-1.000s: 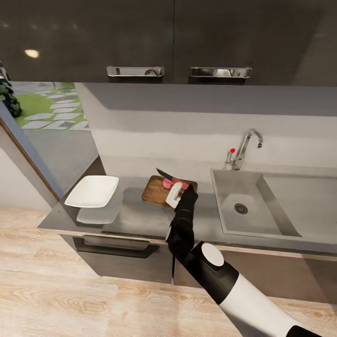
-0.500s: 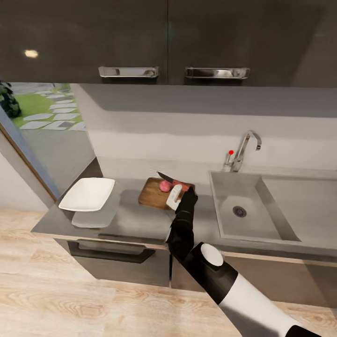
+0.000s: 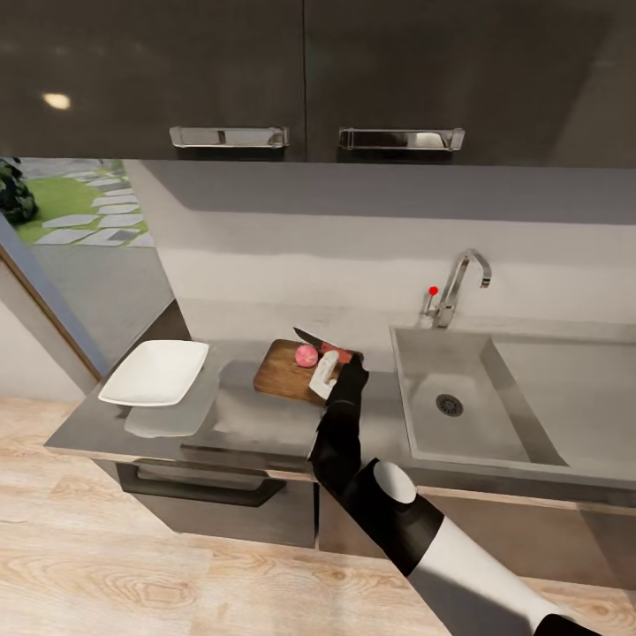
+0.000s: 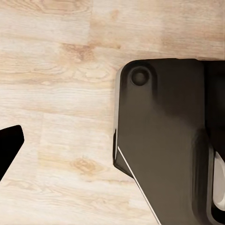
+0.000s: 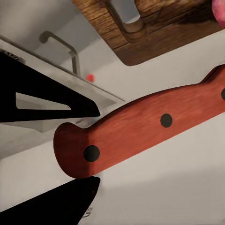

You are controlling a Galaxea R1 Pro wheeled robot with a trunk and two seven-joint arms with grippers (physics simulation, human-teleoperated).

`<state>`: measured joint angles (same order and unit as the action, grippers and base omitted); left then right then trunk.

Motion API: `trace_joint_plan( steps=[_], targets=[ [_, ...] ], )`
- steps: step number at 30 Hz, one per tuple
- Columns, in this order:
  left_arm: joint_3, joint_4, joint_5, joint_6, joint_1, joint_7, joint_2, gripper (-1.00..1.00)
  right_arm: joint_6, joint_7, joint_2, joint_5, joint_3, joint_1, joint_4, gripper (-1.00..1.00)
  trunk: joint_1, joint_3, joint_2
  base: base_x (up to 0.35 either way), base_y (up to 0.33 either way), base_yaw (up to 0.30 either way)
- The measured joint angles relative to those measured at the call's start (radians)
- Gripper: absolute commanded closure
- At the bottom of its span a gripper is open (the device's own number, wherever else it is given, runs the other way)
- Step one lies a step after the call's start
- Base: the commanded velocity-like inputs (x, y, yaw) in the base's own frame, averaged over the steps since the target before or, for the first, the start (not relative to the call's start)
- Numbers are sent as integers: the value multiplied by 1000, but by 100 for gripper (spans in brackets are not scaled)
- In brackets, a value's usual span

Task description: In the kitchen, take the Vidalia onion out of the sink, dice it on the chopping board with the paring knife, put the diced onion into the bowl on the countertop, then place both the paring knife and the chopping board into the sink.

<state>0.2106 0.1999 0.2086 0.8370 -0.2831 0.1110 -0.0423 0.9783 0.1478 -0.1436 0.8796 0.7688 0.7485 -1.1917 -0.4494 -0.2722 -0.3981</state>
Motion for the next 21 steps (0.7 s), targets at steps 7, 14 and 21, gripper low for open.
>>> trace_joint_plan(
  steps=[7, 14, 21],
  targets=[
    [0, 0, 0, 0, 0, 0, 0, -100, 0, 1, -6, 0, 54, 0, 39, 100, 0, 0, 0, 0, 33, 0],
    [0, 0, 0, 0, 0, 0, 0, -100, 0, 1, -7, 0, 60, 0, 47, 100, 0, 0, 0, 56, -6, 0],
    [0, 0, 0, 0, 0, 0, 0, -100, 0, 1, -7, -1, 60, 0, 56, 100, 0, 0, 0, 127, -58, 0]
  ],
)
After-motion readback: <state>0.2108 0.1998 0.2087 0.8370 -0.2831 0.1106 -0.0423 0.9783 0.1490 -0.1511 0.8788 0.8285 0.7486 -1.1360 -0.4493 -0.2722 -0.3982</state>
